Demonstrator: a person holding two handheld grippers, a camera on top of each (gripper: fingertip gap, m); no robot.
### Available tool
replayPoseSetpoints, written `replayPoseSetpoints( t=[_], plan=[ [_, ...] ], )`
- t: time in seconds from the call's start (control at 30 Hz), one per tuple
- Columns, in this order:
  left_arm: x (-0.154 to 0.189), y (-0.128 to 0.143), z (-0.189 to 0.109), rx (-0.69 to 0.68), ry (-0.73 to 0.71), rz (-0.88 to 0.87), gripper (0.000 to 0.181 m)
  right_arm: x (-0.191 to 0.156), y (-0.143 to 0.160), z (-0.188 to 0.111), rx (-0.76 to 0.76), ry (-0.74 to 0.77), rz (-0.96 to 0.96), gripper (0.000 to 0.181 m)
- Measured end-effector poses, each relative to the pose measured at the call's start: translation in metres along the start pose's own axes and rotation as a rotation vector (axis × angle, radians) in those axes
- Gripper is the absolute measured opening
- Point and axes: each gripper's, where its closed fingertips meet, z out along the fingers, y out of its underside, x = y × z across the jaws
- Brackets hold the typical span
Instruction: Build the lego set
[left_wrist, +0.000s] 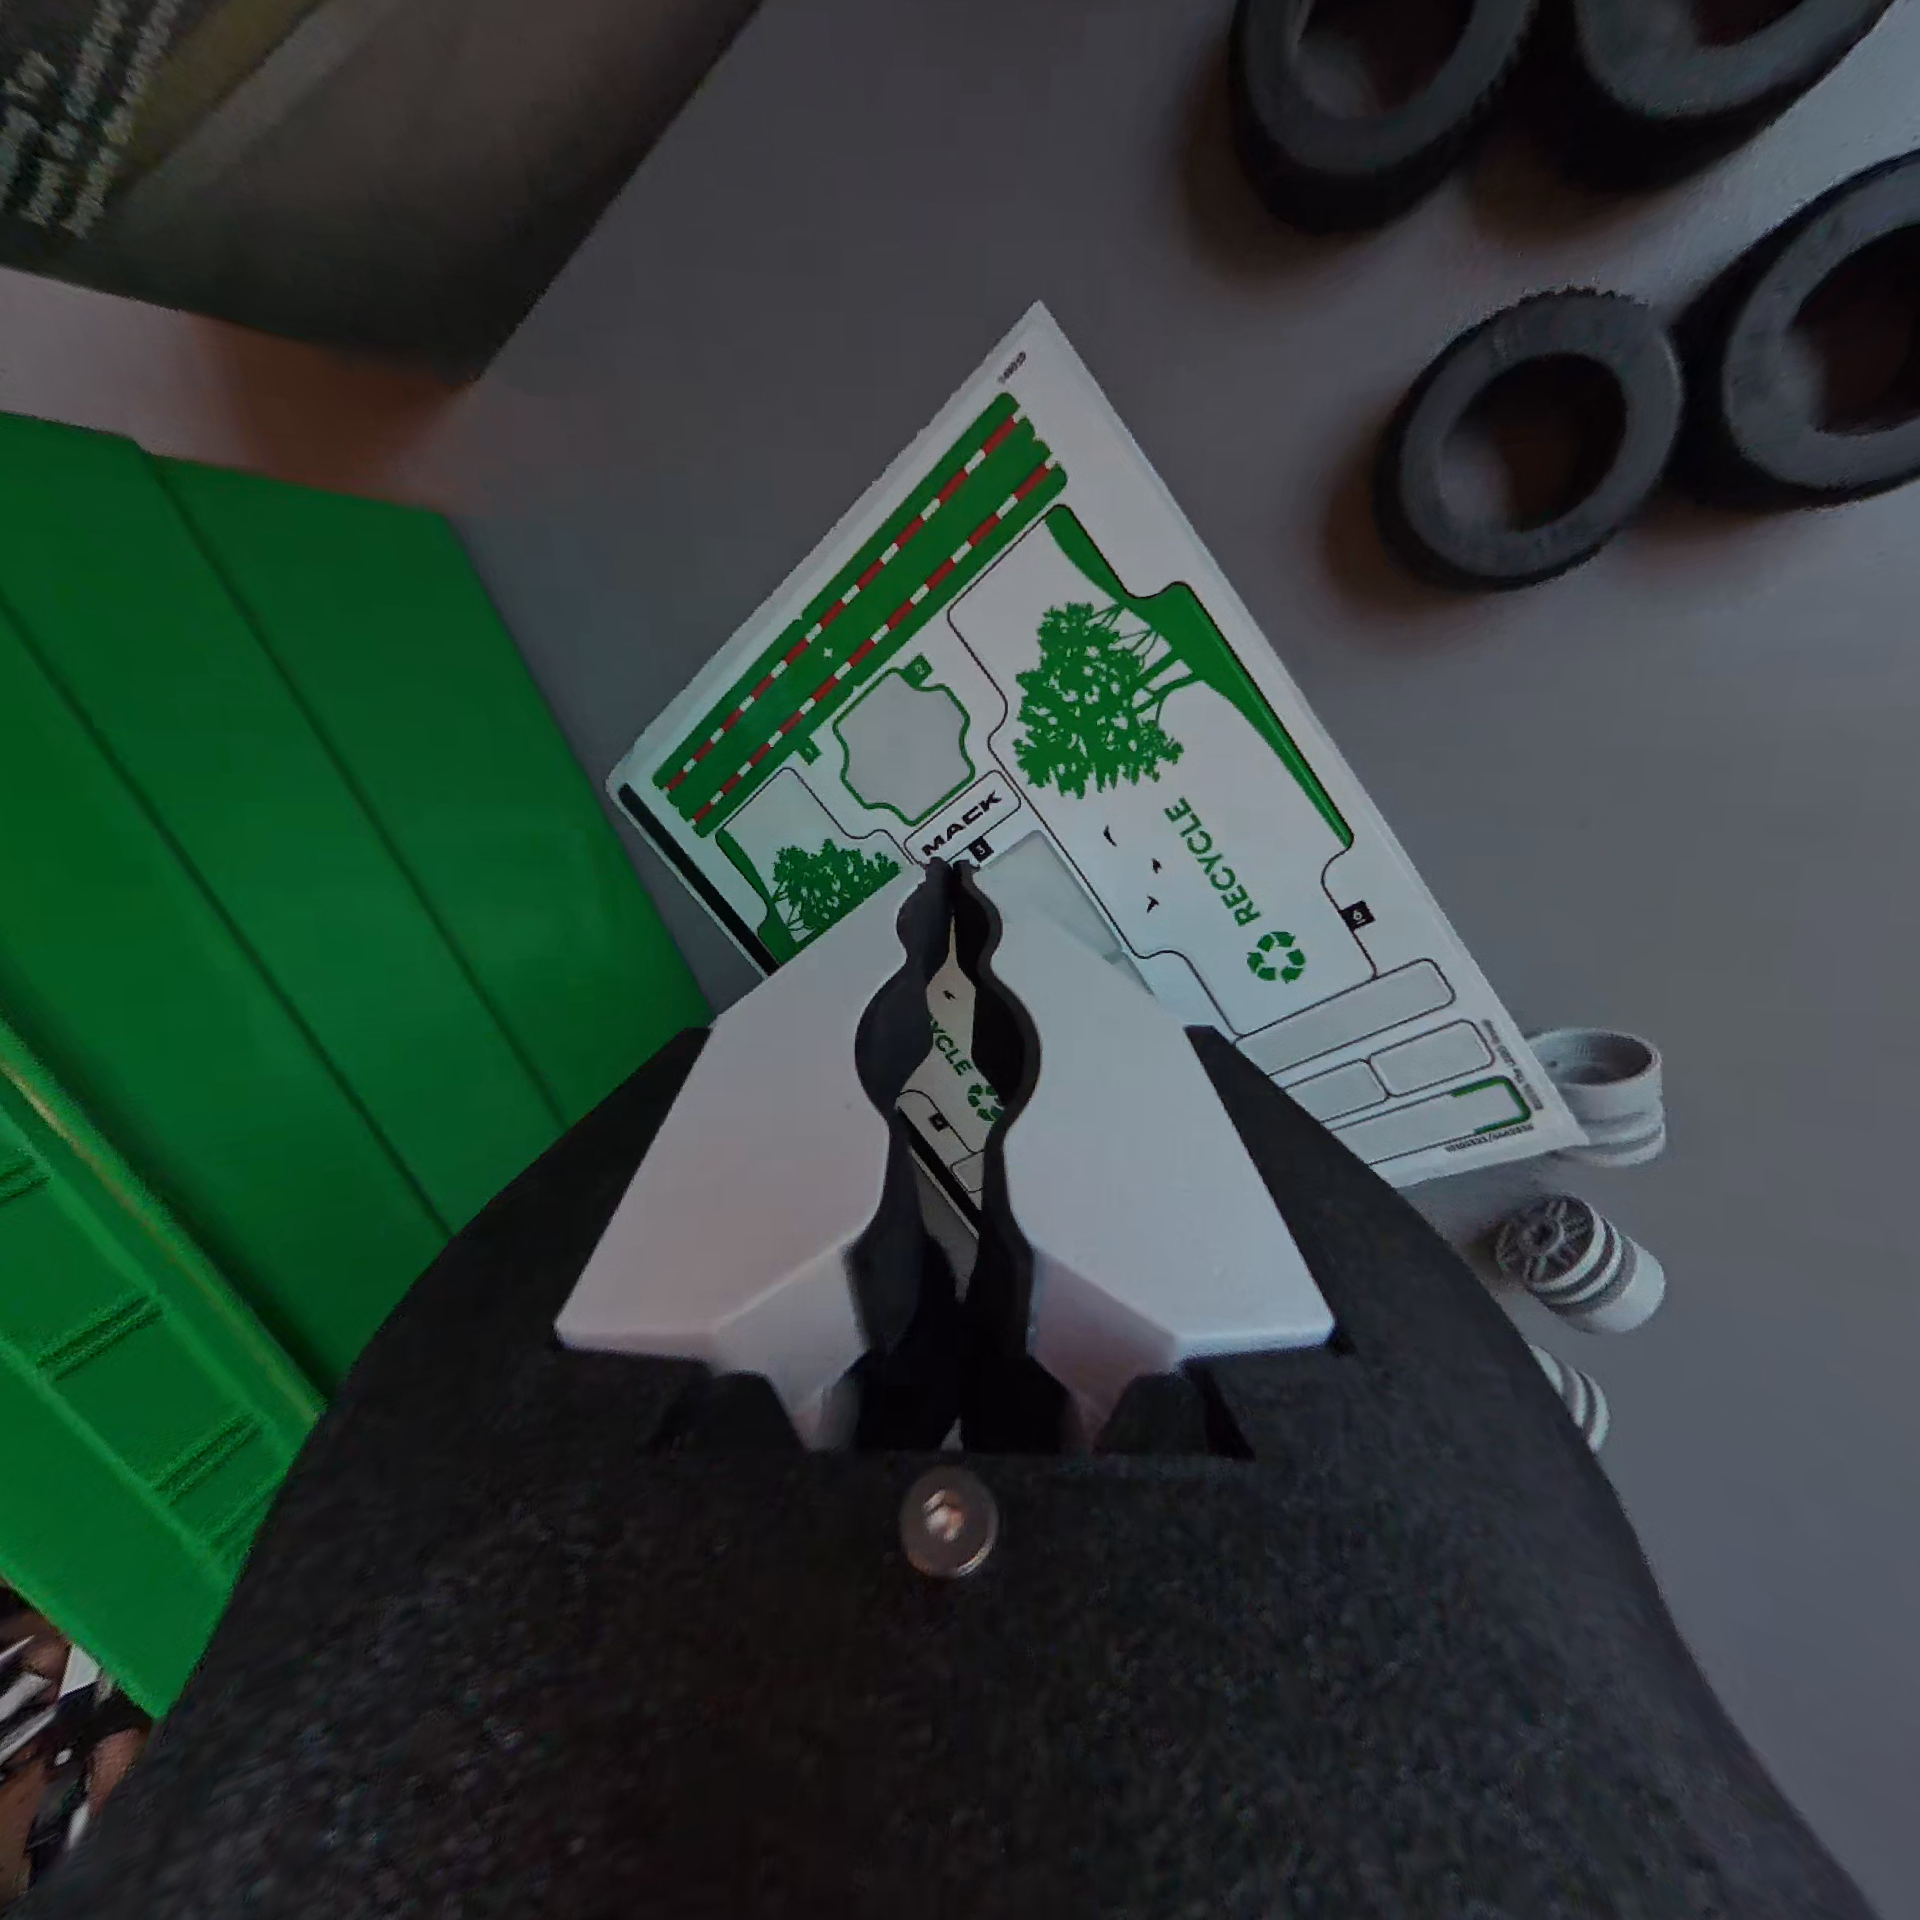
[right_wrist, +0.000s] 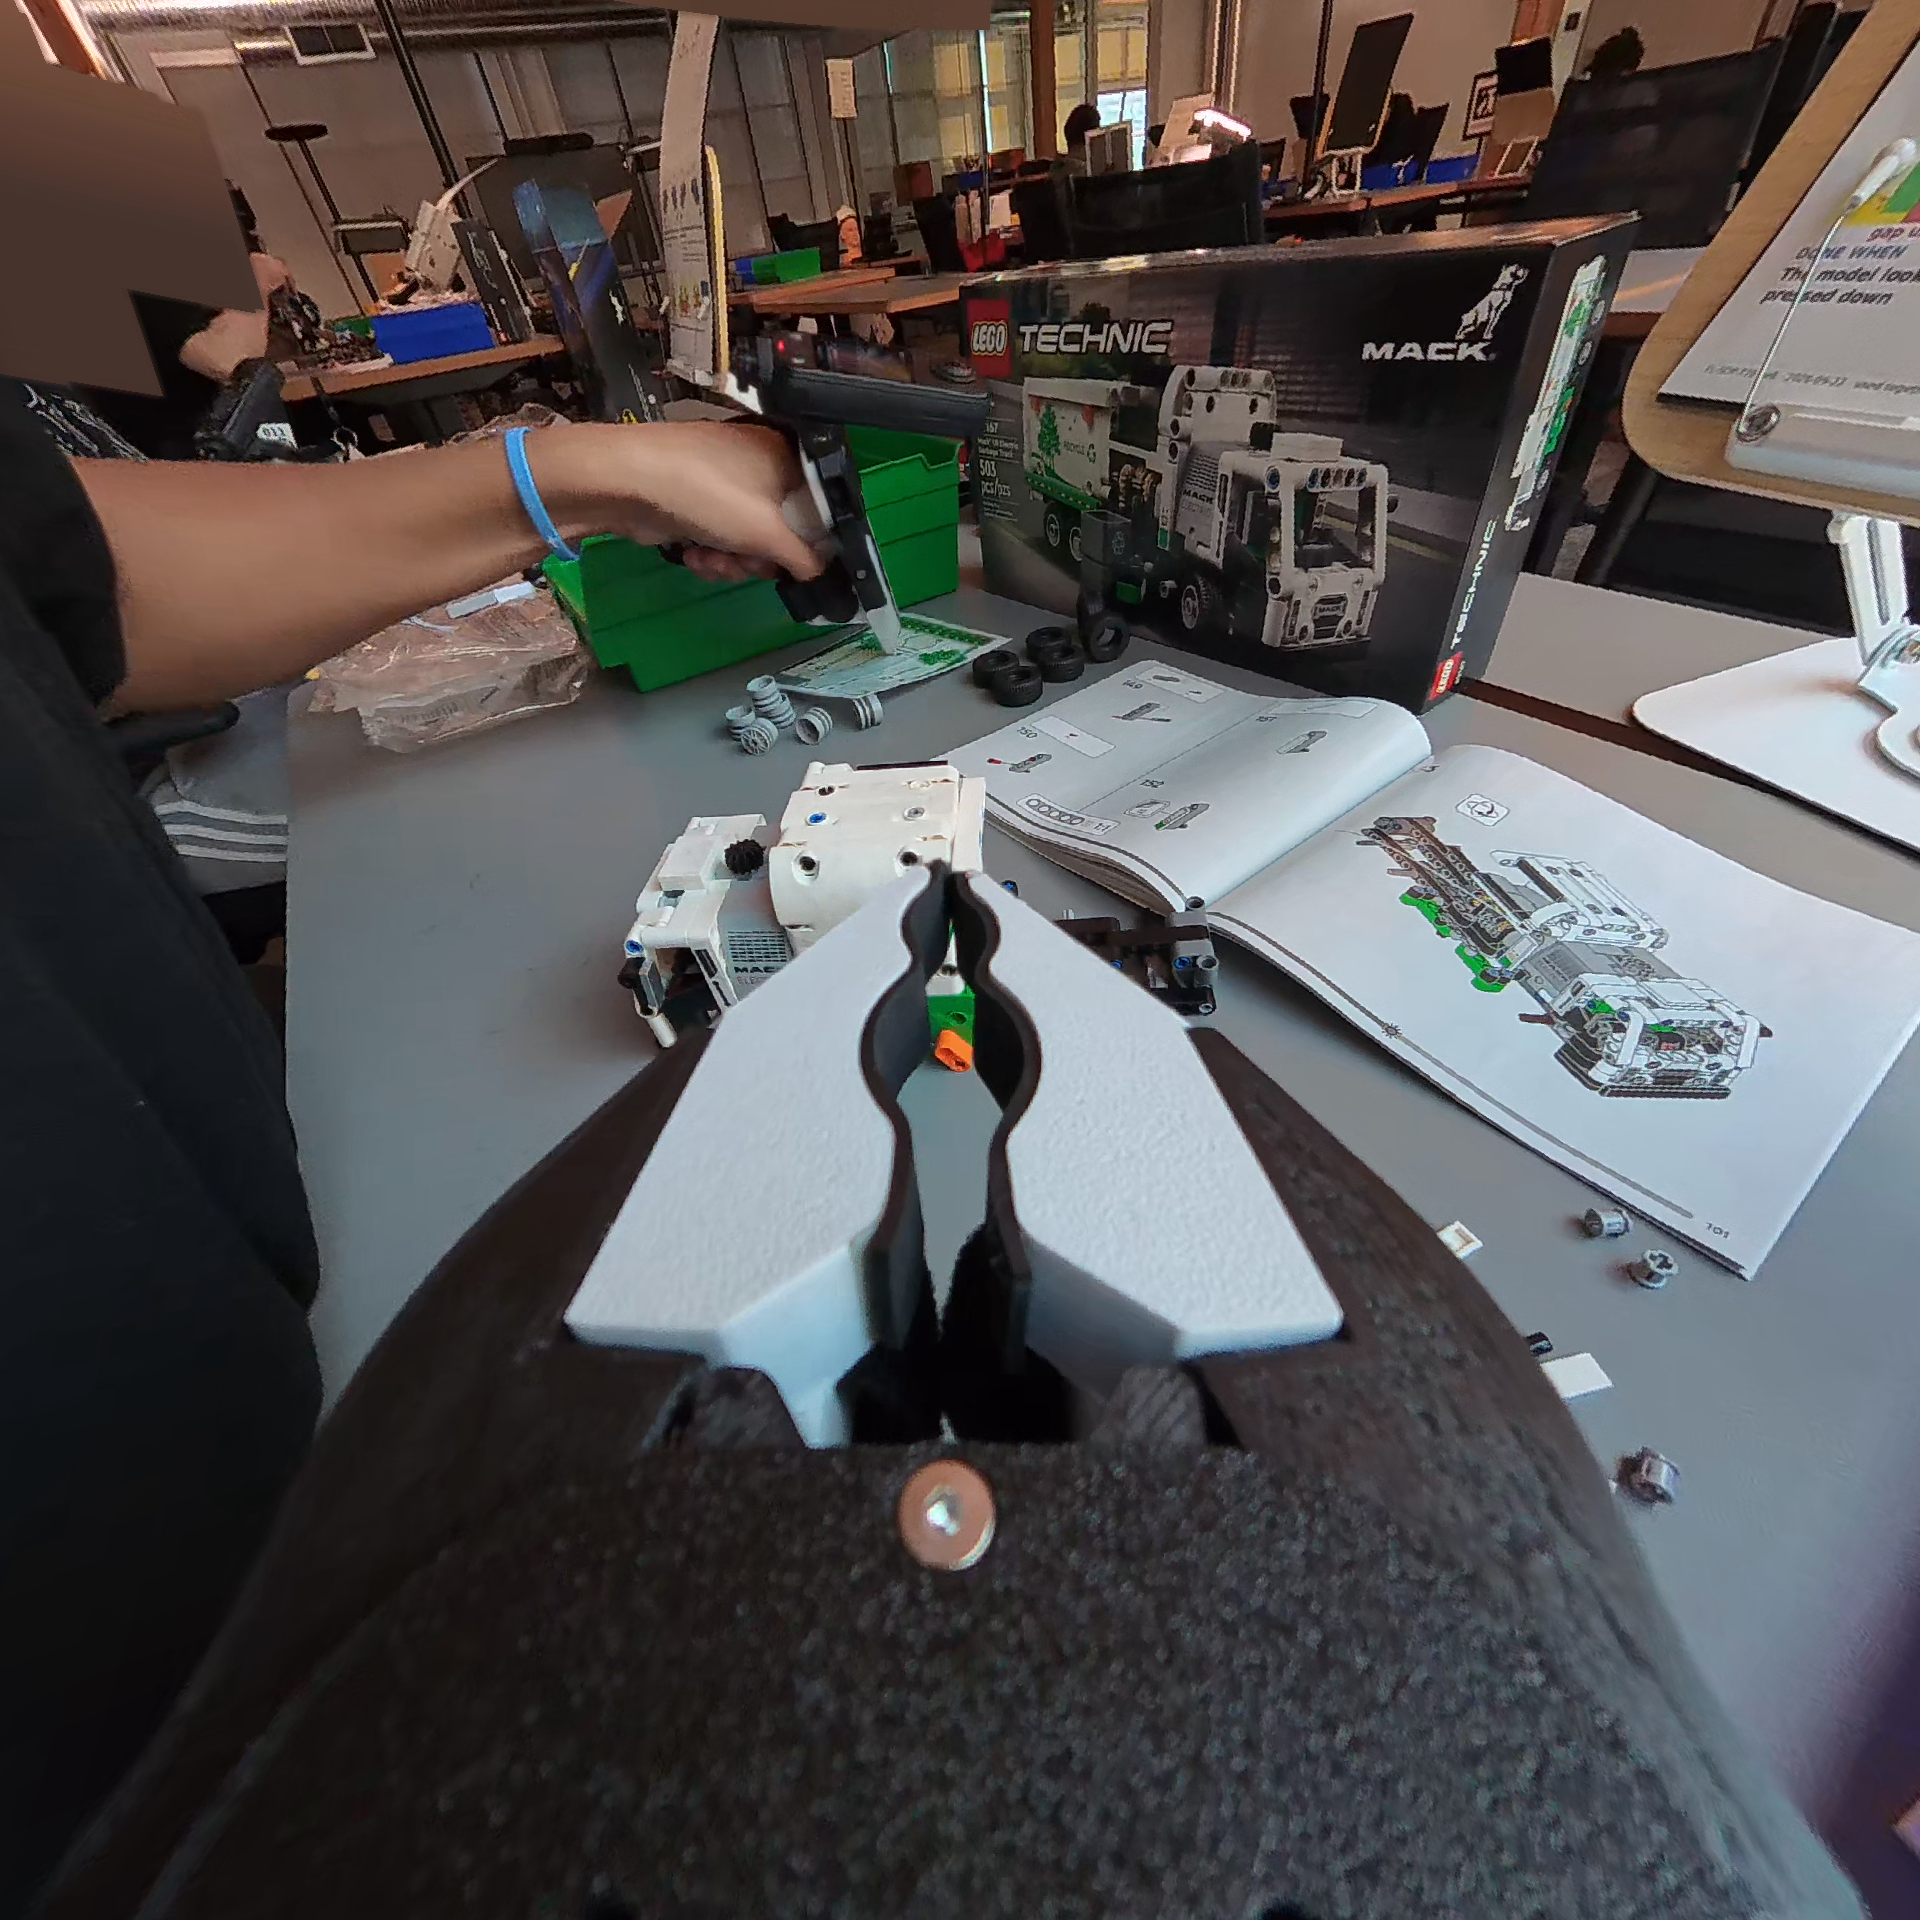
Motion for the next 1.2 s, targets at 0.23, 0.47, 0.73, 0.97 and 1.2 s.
replayPoseSetpoints(
  t=[0.23,0.47,0.73,0.97,1.2],
  plan=[
    [-0.014,-0.021,0.007,0.008,-0.077,0.072,0.000,-0.001,0.000,0.000,-0.006,-0.001,-0.003,0.000],
    [-0.021,-0.024,-0.024,0.106,-0.209,0.105,0.003,0.006,0.001,-0.004,-0.036,0.050,-0.040,0.000],
    [0.143,0.018,-0.161,0.680,0.354,0.107,0.016,0.016,0.010,-0.007,-0.098,0.145,-0.141,0.000],
    [0.255,0.066,-0.220,0.896,0.739,0.147,0.025,0.006,0.032,-0.002,-0.177,0.228,-0.412,0.000],
    [0.332,0.071,-0.257,1.043,0.834,0.316,0.027,0.006,0.036,-0.028,-0.093,0.339,-0.255,0.000]
  ],
)
